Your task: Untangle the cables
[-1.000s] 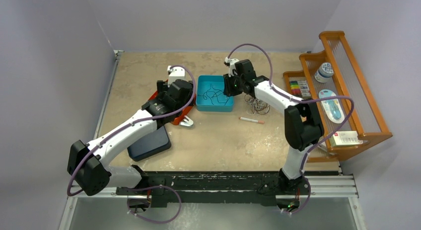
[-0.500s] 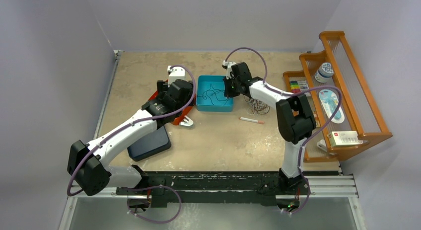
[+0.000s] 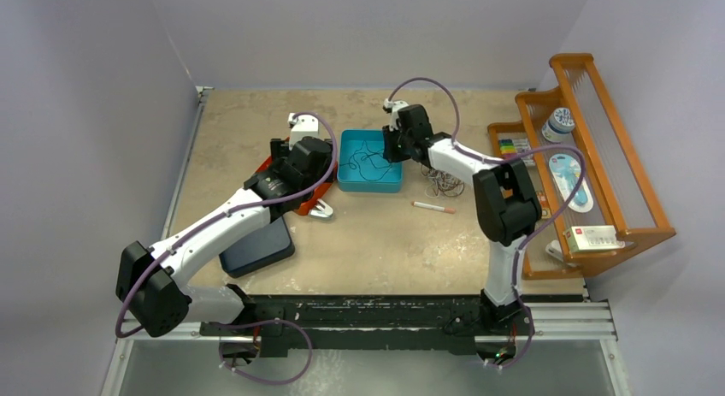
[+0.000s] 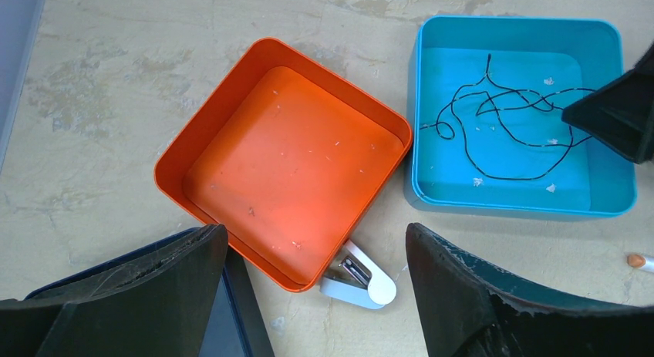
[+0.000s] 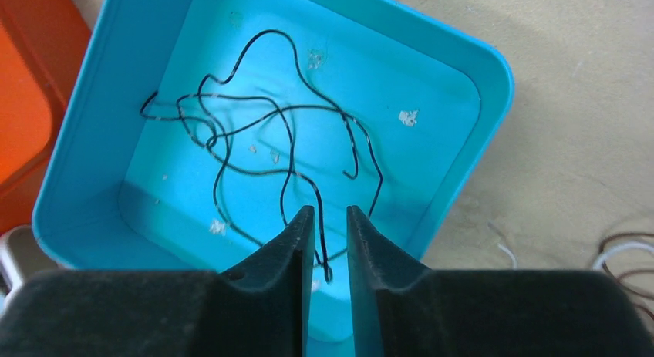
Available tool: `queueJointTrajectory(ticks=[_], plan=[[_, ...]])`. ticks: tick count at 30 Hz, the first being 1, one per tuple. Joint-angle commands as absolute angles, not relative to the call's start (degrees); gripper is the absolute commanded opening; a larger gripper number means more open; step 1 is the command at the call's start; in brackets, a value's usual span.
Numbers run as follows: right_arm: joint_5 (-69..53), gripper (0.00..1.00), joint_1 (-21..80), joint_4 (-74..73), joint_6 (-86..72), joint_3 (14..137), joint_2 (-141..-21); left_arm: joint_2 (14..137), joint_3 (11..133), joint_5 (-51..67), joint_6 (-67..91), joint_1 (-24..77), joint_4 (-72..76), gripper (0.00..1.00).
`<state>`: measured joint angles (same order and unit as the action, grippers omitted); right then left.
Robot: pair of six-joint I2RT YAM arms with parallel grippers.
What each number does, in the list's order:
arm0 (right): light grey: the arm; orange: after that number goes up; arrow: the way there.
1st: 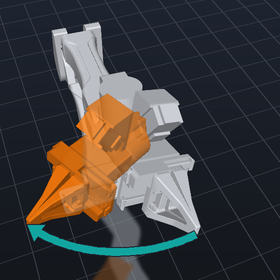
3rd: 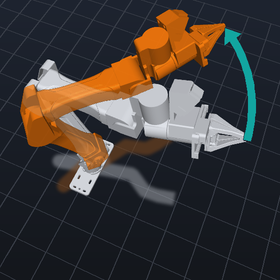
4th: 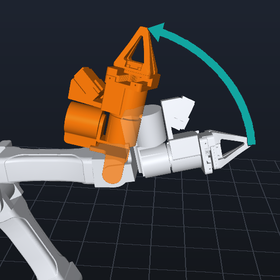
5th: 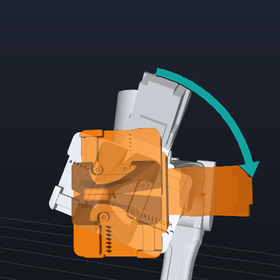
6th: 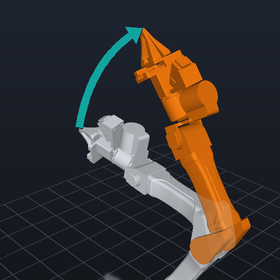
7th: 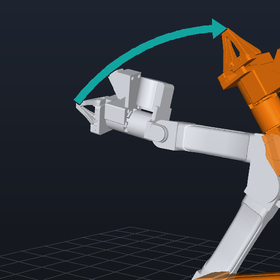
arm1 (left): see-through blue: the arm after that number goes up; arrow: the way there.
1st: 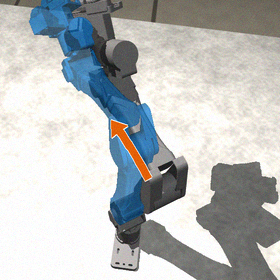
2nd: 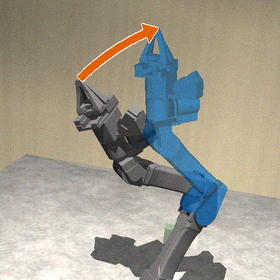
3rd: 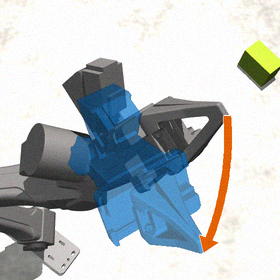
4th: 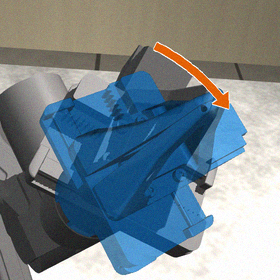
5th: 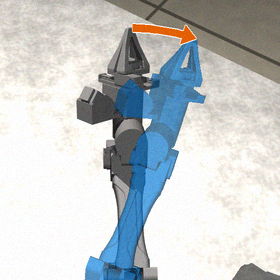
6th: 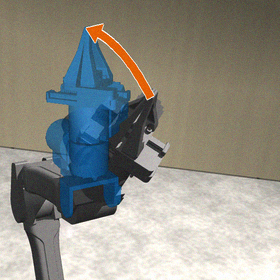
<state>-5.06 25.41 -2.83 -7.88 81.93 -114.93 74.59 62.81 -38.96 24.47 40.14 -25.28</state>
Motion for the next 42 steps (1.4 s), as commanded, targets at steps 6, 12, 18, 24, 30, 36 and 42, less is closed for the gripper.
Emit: queueJointTrajectory(ticks=[6,12,18,24,30,36,42], plan=[[-2.0,0.46,25.7,0.4,-9.3,74.6,-97.7,73.2,64.8,-39.8,25.1,39.8,-22.9,0.86],[6.8,0.53,24.6,-0.7,-10.9,68.6,-87.6,72.9,64.9,-38.9,25.3,39.8,-21.4,0.88],[8.7,0.5,19.6,-7.7,-13.1,64.3,-81.8,73.8,64.9,-34.8,26.4,39.8,-19.1,0.87],[6.1,0.5,16.0,-10.2,-14.7,63.2,-81.8,76.1,65.5,-32.2,26.7,39.8,-18.3,0.85],[1.7,0.49,16.0,-11.5,-13.9,65.2,-86.9,76.0,65.4,-32.3,26.5,39.8,-18.4,0.85],[5.2,0.46,16.0,-12.1,-14.5,66.4,-92.0,75.6,64.9,-32.8,26.5,39.8,-18.4,0.85],[6.0,0.43,16.0,-9.7,-14.9,66.6,-95.1,75.9,64.9,-33.0,26.5,39.8,-18.1,0.85]])
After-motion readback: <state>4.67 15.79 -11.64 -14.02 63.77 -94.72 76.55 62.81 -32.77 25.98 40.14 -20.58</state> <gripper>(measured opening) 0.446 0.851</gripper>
